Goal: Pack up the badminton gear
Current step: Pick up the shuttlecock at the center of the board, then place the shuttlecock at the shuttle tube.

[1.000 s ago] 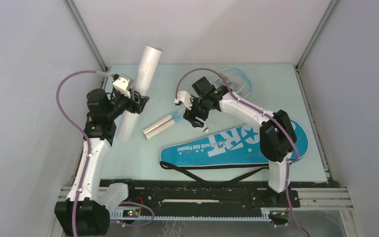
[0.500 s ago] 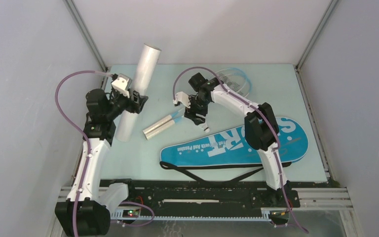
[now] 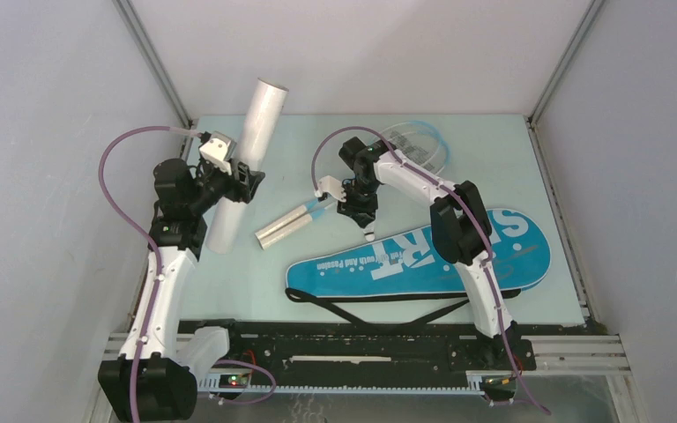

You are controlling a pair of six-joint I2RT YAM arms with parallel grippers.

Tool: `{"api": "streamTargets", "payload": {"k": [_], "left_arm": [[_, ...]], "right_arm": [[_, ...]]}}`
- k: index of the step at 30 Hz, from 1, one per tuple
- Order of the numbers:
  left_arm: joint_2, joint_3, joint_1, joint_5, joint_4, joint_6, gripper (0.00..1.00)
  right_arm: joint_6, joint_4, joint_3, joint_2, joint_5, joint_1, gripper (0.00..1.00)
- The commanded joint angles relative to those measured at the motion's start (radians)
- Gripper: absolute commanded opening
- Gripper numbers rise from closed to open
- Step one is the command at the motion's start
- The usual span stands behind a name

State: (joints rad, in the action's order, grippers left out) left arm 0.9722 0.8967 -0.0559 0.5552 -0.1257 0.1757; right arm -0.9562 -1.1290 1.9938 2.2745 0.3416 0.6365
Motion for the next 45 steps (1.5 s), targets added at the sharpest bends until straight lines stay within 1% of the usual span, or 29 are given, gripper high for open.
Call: {"api": "streamTargets", "payload": {"k": [1, 3, 8, 9, 13, 17, 21, 27, 29, 32, 36, 39, 45], "left_arm": [[-0.023, 0.017, -0.007, 0.024, 0.032, 0.004, 0.24], [-0.021, 0.018, -0.007, 0.030, 0.033, 0.003, 0.24], [-0.012, 0.023, -0.006, 0.055, 0.033, -0.007, 0.24], [-0.009, 0.024, -0.006, 0.060, 0.033, -0.008, 0.24], [0.003, 0.030, -0.005, 0.090, 0.026, -0.009, 0.24], [0.029, 0.049, 0.004, 0.119, 0.002, 0.015, 0.24], [0.055, 0.053, 0.019, 0.150, -0.003, 0.030, 0.23], [0.098, 0.060, 0.047, 0.196, -0.005, 0.049, 0.23], [0.110, 0.061, 0.085, 0.212, -0.005, 0.063, 0.23], [0.129, 0.066, 0.112, 0.229, -0.007, 0.070, 0.23], [0.143, 0.078, 0.140, 0.254, -0.022, 0.086, 0.23], [0.143, 0.078, 0.160, 0.271, -0.050, 0.136, 0.23], [0.160, 0.089, 0.193, 0.315, -0.125, 0.235, 0.23]], "right_arm": [[-0.020, -0.042, 0.046, -0.028, -0.004, -0.016, 0.42], [-0.017, -0.047, 0.046, -0.044, -0.004, -0.019, 0.33], [0.008, -0.066, 0.039, -0.097, 0.013, -0.040, 0.02], [0.016, -0.064, 0.035, -0.112, 0.020, -0.043, 0.00], [0.075, -0.050, 0.019, -0.179, 0.055, -0.075, 0.00], [0.184, -0.016, -0.015, -0.264, 0.105, -0.109, 0.00], [0.306, 0.071, -0.119, -0.389, 0.145, -0.136, 0.00], [0.472, 0.192, -0.283, -0.565, 0.162, -0.148, 0.00], [0.520, 0.246, -0.337, -0.627, 0.162, -0.151, 0.00], [0.587, 0.330, -0.421, -0.719, 0.154, -0.154, 0.00], [0.649, 0.407, -0.516, -0.831, 0.141, -0.156, 0.00], [0.672, 0.465, -0.585, -0.903, 0.126, -0.164, 0.00], [0.718, 0.500, -0.623, -0.993, 0.159, -0.206, 0.00]]}}
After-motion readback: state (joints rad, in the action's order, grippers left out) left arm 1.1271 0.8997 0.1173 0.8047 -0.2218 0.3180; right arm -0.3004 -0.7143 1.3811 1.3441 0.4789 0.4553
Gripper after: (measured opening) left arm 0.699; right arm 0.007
